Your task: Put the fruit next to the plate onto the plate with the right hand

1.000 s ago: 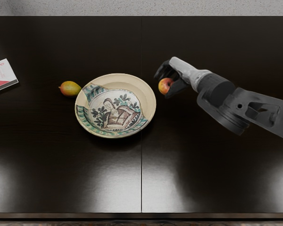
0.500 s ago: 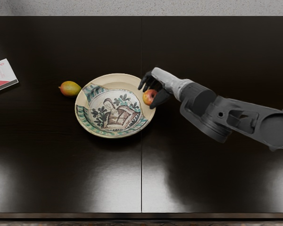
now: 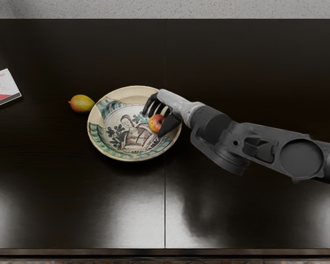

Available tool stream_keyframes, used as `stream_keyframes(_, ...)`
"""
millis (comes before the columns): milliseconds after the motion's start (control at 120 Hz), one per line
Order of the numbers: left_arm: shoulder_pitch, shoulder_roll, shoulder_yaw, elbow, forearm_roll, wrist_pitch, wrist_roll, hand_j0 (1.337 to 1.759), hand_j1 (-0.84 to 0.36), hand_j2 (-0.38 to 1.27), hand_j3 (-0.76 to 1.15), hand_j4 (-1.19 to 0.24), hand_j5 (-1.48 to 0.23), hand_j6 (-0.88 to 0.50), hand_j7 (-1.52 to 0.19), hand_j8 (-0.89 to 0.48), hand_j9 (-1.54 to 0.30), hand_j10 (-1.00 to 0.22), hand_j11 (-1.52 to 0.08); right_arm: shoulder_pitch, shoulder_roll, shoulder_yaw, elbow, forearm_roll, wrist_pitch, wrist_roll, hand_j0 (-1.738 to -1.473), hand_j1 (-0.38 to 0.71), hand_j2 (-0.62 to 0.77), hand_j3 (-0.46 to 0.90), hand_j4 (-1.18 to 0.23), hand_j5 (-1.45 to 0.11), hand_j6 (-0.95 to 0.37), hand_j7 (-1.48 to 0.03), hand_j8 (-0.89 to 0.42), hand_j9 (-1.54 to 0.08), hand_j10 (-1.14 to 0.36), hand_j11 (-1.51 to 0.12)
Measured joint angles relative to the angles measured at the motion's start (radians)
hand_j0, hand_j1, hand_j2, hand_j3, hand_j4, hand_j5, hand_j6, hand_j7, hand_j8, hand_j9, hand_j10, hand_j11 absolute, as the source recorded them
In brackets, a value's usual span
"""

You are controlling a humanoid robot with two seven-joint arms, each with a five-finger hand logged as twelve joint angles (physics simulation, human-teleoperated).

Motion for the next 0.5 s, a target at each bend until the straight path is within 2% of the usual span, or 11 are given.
stream_keyframes(158, 0.0, 0.0, 0.0, 0.0, 0.0, 0.0, 0.0, 1.658, 0.07, 0.05, 0.0, -0.23, -0.3, -0.23, -0.3, -0.23, -0.3, -0.23, -0.3, 0.0, 0.007, 0.009, 0.0, -0.028, -0.012, 0.0, -1.658, -0.03, 0.07, 0.0, -0.3, -0.4, -0.29, -0.4, -0.23, -0.4, -0.28, -0.4)
stream_keyframes(325, 0.0, 0.0, 0.0, 0.0, 0.0, 0.0, 0.0, 1.658, 0.07, 0.05, 0.0, -0.23, -0.3, -0.23, -0.3, -0.23, -0.3, -0.23, -0.3, 0.002, -0.023, 0.067, 0.008, -0.011, 0.024, 0.0, -1.658, -0.18, 0.03, 0.0, -0.16, -0.21, -0.15, -0.21, -0.13, -0.21, -0.15, -0.21)
stream_keyframes(433, 0.003, 0.0, 0.0, -0.001, 0.0, 0.002, 0.0, 1.658, 0.07, 0.05, 0.0, -0.23, -0.3, -0.23, -0.3, -0.23, -0.3, -0.23, -0.3, -0.001, -0.112, 0.186, 0.009, 0.147, 0.22, 0.004, -1.658, -0.23, 0.01, 0.0, -0.11, -0.15, -0.11, -0.15, -0.1, -0.15, -0.11, -0.15)
stream_keyframes(500, 0.012, 0.0, 0.0, 0.0, 0.0, 0.005, 0.0, 1.658, 0.07, 0.05, 0.0, -0.23, -0.3, -0.23, -0.3, -0.23, -0.3, -0.23, -0.3, -0.003, -0.22, 0.244, 0.006, 0.303, 0.387, 0.06, -1.658, -0.24, 0.01, 0.0, -0.1, -0.12, -0.09, -0.12, -0.08, -0.12, -0.09, -0.12)
